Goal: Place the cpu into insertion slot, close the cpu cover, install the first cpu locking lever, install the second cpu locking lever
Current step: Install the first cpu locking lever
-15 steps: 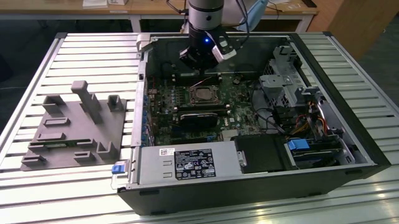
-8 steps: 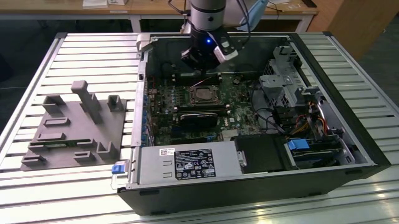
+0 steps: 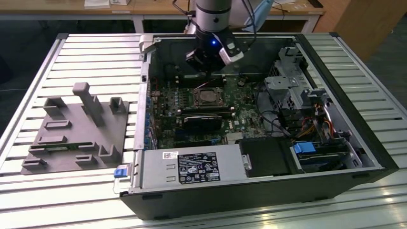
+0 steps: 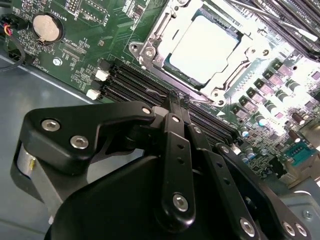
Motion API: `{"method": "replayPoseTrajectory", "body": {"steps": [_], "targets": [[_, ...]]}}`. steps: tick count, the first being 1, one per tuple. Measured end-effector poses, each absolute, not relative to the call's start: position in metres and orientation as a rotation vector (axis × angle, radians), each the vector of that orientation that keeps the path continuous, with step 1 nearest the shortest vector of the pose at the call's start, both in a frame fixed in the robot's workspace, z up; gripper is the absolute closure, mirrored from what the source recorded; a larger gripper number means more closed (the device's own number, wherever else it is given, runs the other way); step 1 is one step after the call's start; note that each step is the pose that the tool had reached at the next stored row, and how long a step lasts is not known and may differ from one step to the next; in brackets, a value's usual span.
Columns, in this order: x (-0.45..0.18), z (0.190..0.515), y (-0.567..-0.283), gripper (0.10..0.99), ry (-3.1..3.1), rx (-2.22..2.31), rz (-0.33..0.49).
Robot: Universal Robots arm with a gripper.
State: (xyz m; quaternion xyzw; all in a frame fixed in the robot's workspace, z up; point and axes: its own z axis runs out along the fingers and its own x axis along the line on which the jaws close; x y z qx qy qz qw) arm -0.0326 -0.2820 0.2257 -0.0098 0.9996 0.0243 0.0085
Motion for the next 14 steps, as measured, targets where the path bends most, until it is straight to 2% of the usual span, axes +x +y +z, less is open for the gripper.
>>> {"method": "replayPoseTrajectory", "body": {"steps": [14], "targets": [[-0.0235,0.2194,-0.2809,0.98,3.123,-0.031,0.076]]}}
